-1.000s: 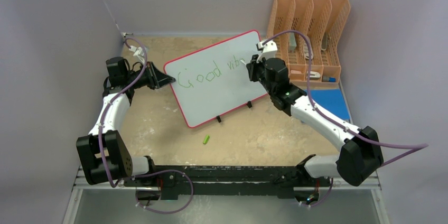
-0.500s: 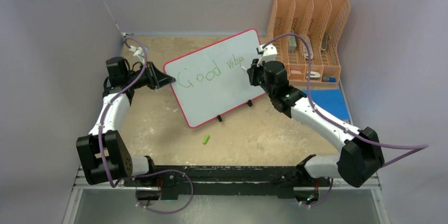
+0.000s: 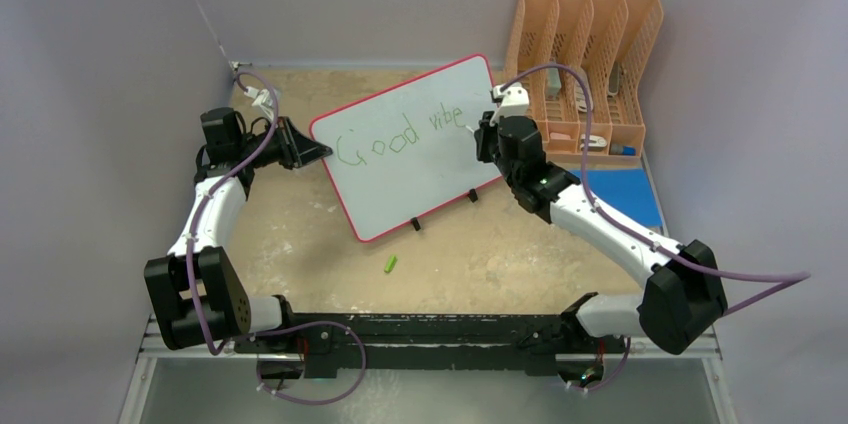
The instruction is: Write a sentence on the whiteboard
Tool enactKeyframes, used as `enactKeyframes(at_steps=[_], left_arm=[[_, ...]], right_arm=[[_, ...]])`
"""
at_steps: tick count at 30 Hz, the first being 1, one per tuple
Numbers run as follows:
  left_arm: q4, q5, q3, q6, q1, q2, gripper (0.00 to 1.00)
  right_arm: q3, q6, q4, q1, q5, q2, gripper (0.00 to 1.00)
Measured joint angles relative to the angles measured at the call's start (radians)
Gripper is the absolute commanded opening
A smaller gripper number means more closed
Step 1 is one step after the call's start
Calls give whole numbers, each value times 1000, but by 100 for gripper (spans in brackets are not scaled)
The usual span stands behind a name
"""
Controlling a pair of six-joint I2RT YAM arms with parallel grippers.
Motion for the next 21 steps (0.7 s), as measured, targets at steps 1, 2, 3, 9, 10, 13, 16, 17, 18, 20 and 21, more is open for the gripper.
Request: enactKeyframes(at_steps=[1, 2, 3, 9, 10, 13, 16, 17, 18, 20, 21], left_arm=[[0, 0, 0, 0, 0, 0, 0], [0, 0, 0, 0, 0, 0, 0], [0, 0, 0, 0, 0, 0, 0], [-2, 4, 0, 1, -2, -1, 0], [-3, 5, 0, 1, -3, -2, 0], [-5, 5, 0, 2, -4, -3, 0], [-8, 5, 0, 3, -4, -3, 0], [-8, 5, 0, 3, -4, -4, 0], [-8, 5, 0, 3, -4, -4, 0], [-8, 5, 0, 3, -4, -4, 0], [-8, 5, 0, 4, -4, -4, 0]], right_arm=[[0, 0, 0, 0, 3, 0, 0], [0, 0, 0, 0, 4, 0, 0], [0, 0, 0, 0, 3, 0, 0], [0, -3, 3, -1, -24, -32, 0], [0, -5, 6, -2, -27, -44, 0], [0, -10, 12, -1, -29, -74, 0], [0, -12, 15, -2, -28, -84, 0], [0, -12, 15, -3, -28, -85, 0], [0, -12, 14, -3, -27, -85, 0], [0, -12, 14, -6, -26, -85, 0], [0, -12, 14, -7, -23, -85, 0]])
